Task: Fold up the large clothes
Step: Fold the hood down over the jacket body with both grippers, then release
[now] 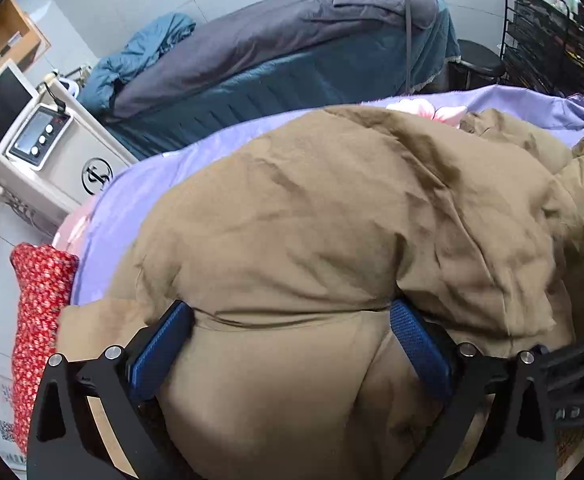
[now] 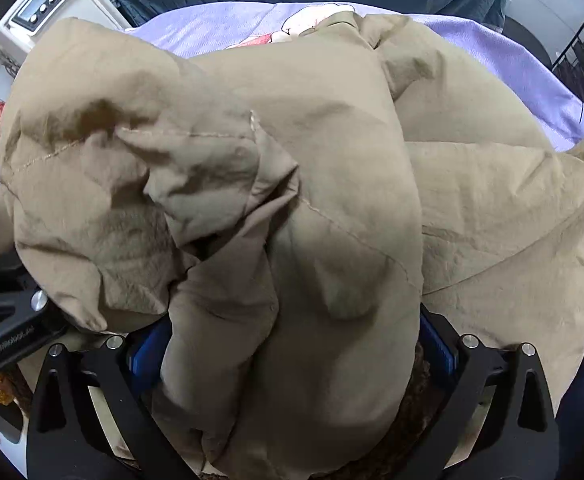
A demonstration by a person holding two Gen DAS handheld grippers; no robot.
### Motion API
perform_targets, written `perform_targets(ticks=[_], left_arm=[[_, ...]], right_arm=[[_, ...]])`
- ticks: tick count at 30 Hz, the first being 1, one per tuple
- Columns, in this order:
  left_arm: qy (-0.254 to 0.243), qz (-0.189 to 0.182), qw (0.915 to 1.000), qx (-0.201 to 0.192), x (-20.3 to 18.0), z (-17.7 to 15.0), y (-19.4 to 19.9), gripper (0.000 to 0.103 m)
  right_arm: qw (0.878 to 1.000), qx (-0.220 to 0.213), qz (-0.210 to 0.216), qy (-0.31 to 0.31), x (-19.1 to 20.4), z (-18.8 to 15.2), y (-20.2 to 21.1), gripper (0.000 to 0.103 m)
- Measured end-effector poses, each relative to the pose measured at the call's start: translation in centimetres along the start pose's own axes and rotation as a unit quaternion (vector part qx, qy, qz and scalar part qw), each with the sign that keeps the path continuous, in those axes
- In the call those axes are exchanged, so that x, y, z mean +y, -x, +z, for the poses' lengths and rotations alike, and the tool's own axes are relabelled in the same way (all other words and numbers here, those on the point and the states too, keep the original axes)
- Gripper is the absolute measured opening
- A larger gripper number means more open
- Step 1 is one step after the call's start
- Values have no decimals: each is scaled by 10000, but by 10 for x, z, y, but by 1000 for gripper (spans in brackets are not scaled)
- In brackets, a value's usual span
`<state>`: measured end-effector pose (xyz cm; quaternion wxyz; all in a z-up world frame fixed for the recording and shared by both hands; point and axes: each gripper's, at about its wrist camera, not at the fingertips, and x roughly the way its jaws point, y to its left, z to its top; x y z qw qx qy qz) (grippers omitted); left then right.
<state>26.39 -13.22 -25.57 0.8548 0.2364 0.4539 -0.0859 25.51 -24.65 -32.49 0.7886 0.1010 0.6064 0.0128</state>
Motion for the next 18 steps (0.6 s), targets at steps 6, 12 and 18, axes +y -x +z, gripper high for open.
perform_targets(ticks=[6, 12, 18], left_arm=[[144, -297, 9981, -514, 15, -16, 60, 97], [364, -474, 9953, -764, 27, -64, 113, 97], [240, -470, 9979, -384, 21, -132, 128, 97]], right_arm=[[9992, -371, -159, -68, -2, -8, 31, 98], [9931, -1101, -259, 303, 9, -46, 78, 98], [9939, -937, -97, 574, 9, -109, 94, 98]])
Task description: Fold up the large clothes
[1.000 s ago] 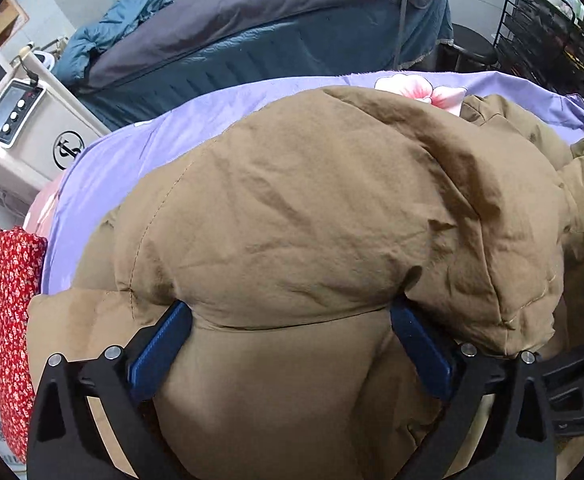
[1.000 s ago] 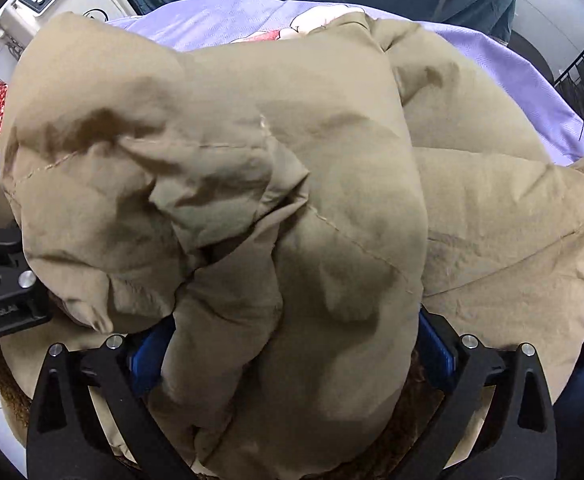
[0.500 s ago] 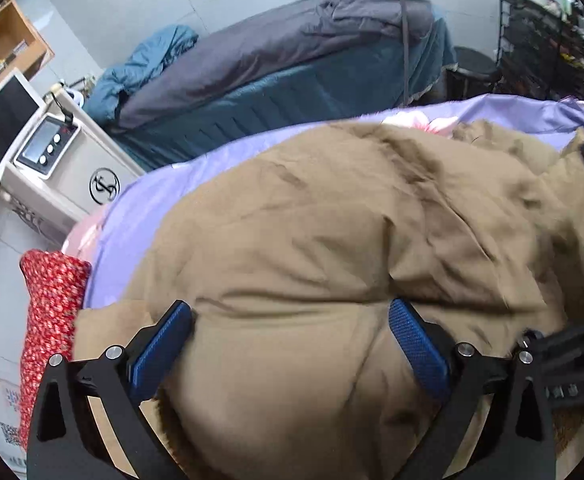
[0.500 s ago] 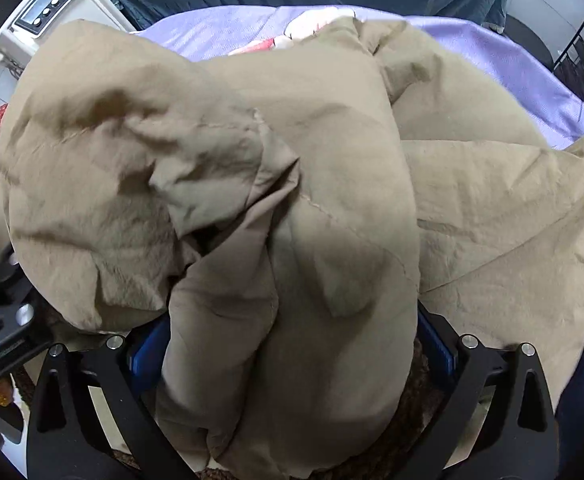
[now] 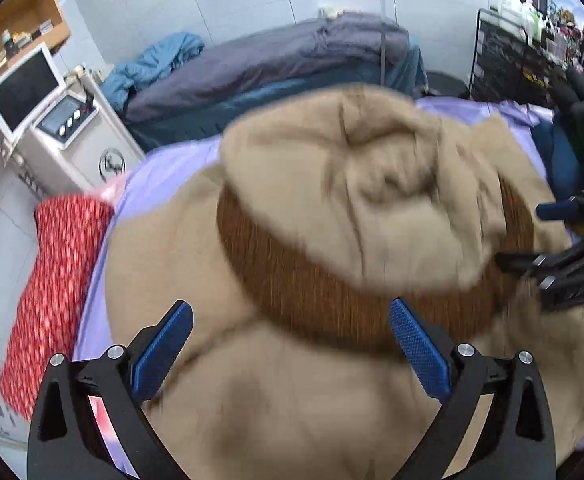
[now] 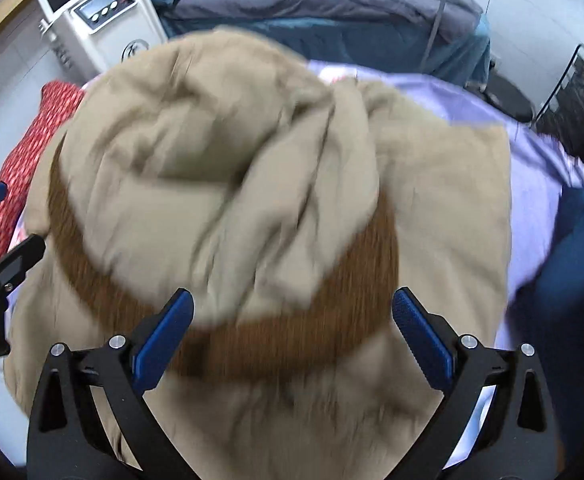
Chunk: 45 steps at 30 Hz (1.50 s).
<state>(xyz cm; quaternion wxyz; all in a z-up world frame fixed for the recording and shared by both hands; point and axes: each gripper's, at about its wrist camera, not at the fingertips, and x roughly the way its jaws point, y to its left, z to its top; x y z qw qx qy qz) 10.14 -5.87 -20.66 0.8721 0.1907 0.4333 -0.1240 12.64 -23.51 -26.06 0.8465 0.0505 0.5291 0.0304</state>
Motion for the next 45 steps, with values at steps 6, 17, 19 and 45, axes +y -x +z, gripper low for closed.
perform_targets(ticks=[6, 17, 19, 45], left_arm=[[252, -35, 9981, 554, 18, -66, 5, 97], [1373, 46, 9847, 1069, 99, -124, 13, 97], [1439, 111, 9841, 1033, 114, -129, 16, 97], [2596, -983, 9424, 1868, 145, -229, -4, 95]], right_arm=[[9991, 384, 54, -146, -15, -57, 9, 98], [9955, 645, 127, -676, -65, -114, 29, 98], [9950, 614, 140, -773, -76, -117, 32, 98], [9736, 1592, 1188, -1124, -130, -213, 22, 98]])
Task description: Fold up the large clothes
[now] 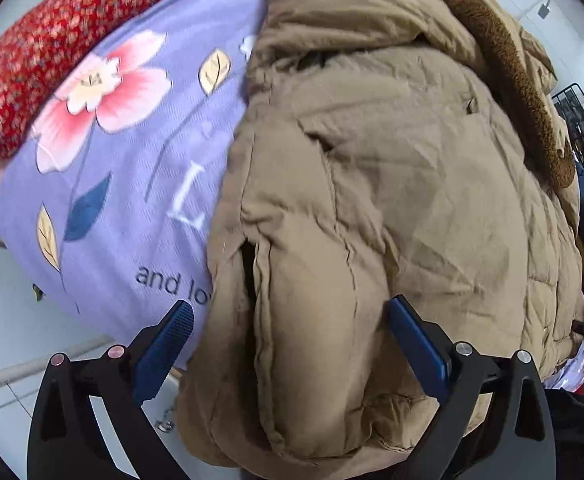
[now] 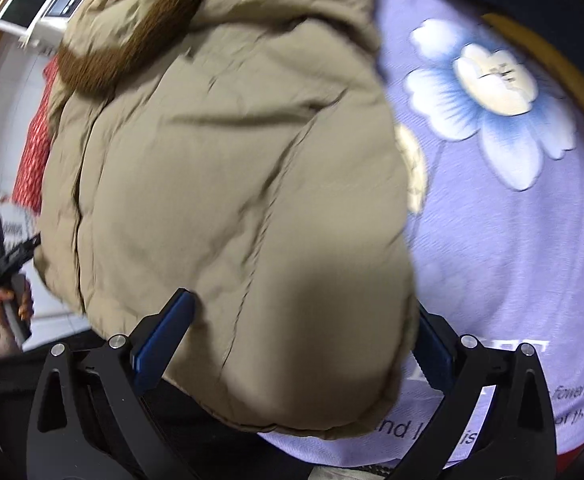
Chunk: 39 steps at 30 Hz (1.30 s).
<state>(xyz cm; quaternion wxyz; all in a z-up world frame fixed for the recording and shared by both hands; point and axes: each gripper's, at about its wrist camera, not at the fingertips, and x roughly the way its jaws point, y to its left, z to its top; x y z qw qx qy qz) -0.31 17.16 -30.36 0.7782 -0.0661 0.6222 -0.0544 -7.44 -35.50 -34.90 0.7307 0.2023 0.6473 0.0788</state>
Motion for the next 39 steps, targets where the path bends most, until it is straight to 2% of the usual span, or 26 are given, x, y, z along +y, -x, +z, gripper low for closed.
perform_targets(ticks=[2, 4, 6, 7, 9, 13, 15, 20, 24, 29, 33, 39], left_arm=[[147, -58, 9998, 79, 2, -2, -5, 95], [208, -148, 9996, 110, 2, -5, -6, 87], [143, -161, 9997, 120, 0, -7, -5, 78], [54, -142, 9998, 108, -4, -7, -3, 72], [-159, -2, 9998, 90, -17, -8, -2, 64], [-839, 495, 9951, 137, -51, -4, -4, 50], [-1086, 654, 9918, 156, -63, -3, -5, 47], [-1321, 745, 9882, 223, -84, -1, -3, 35], [-1517, 840, 9846, 227, -100, 5, 0, 27], [-1315, 557, 9897, 64, -110, 27, 27, 20], [-1307, 369, 9905, -219, -120, 55, 56, 19], [-950, -62, 9910, -943, -117, 109, 99, 18]], right_arm=[[9999, 91, 80, -22, -2, -4, -5, 98], [9993, 192, 270, -165, -6, -13, -8, 98], [9981, 247, 497, -279, -10, -21, -10, 90], [9973, 259, 608, -311, -10, -24, -8, 82], [9963, 244, 751, -342, -11, -27, -7, 76], [9964, 220, 784, -237, -11, -32, -4, 60], [9970, 202, 743, -103, 1, -26, -5, 52], [9972, 179, 728, -22, 8, -25, 2, 32], [9970, 190, 746, 34, 16, -17, 6, 26], [9954, 2, 954, 96, 27, -5, 26, 18], [9876, -353, 1529, -11, 33, 16, 60, 15], [9750, -963, 1992, 208, 58, 74, 103, 13]])
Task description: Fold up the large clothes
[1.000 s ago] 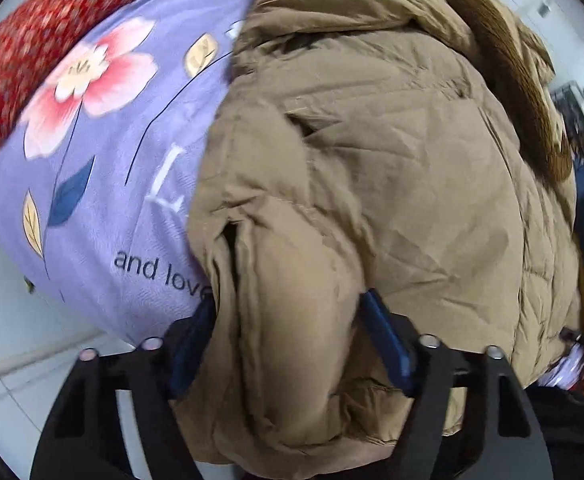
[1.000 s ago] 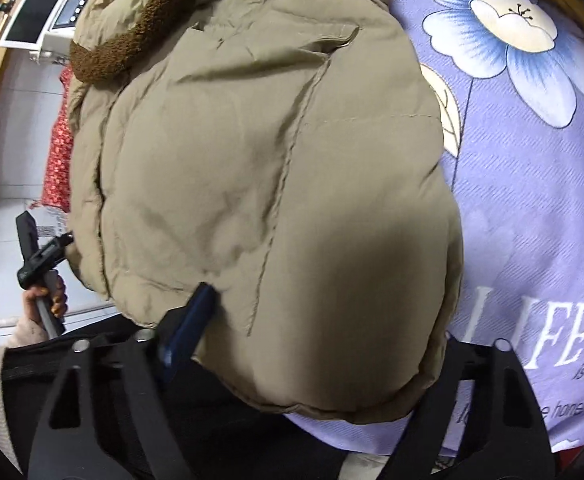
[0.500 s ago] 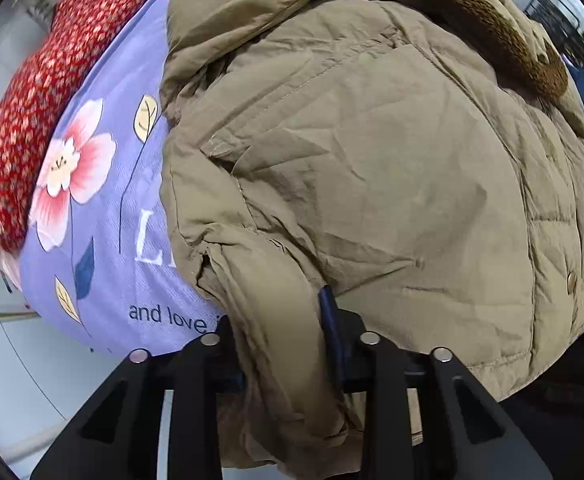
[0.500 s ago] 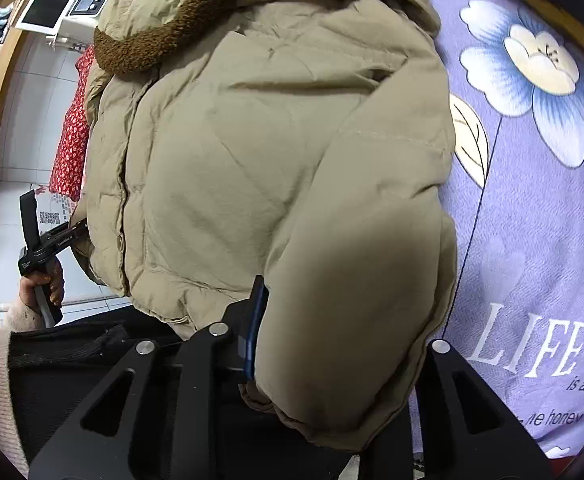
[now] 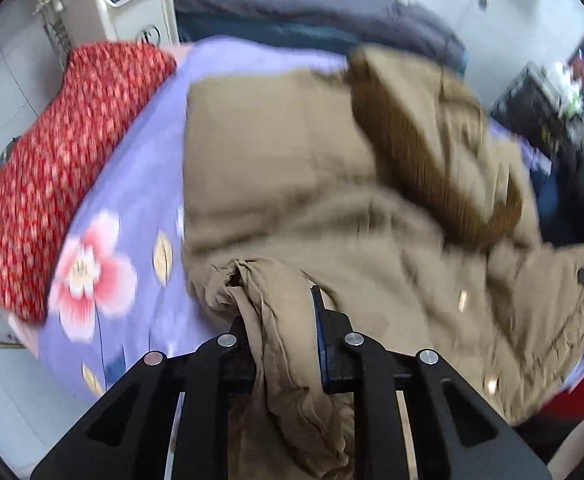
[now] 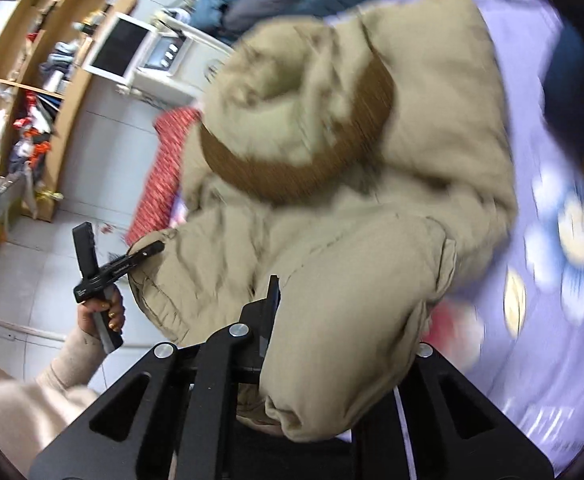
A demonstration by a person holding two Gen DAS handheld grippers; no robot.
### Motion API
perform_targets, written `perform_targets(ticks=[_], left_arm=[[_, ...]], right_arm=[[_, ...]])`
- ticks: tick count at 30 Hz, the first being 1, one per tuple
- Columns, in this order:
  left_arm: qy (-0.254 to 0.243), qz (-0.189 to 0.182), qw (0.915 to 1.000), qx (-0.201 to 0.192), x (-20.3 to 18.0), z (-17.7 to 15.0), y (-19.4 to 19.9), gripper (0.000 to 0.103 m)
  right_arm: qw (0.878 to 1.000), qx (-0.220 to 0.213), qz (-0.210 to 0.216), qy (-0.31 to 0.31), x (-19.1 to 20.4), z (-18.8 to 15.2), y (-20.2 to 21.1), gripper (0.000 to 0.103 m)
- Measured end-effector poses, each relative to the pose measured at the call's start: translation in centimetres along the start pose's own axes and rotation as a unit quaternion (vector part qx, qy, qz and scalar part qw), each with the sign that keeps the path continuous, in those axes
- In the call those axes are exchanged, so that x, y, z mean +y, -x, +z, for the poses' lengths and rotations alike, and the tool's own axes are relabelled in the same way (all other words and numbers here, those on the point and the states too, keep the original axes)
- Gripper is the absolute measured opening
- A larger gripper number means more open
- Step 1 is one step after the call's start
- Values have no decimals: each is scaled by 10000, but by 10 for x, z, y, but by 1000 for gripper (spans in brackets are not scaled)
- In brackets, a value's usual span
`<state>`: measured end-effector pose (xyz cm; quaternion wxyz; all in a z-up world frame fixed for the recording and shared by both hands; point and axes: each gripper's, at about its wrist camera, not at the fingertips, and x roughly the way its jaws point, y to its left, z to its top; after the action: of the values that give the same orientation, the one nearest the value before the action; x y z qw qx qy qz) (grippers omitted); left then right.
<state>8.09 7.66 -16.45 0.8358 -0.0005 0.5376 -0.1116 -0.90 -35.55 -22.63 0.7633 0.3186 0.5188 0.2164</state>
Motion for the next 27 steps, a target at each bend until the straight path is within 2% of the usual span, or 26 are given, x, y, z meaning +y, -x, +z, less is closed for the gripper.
perform_targets(ticks=[3, 8, 11, 15, 19, 22, 23, 27], left_arm=[[309, -109, 9990, -294, 16, 42, 2, 18], [644, -67, 9973, -354, 47, 118, -33, 18], [1339, -367, 9902, -125, 69, 160, -59, 18], [1719, -537, 9835, 138, 76, 197, -82, 22], [2308, -1111, 9660, 359, 93, 216, -88, 35], [2772, -1788, 9427, 504, 111, 218, -77, 43], [2840, -1895, 9380, 602, 115, 218, -74, 44], [2994, -2155, 9272, 642, 135, 213, -53, 74]], right_arm=[[9991, -346, 224, -48, 6, 42, 9, 13], [9947, -809, 305, -560, -11, 116, 16, 12], [9925, -778, 209, -916, -31, 159, 3, 12], [9897, -610, 58, -1294, -50, 197, -23, 12], [9838, -462, -85, -1729, -73, 221, -45, 12], [9828, -305, -188, -1809, -85, 232, -59, 12], [9820, -252, -167, -1864, -89, 235, -62, 12], [9807, -2, -174, -1948, -102, 243, -76, 12]])
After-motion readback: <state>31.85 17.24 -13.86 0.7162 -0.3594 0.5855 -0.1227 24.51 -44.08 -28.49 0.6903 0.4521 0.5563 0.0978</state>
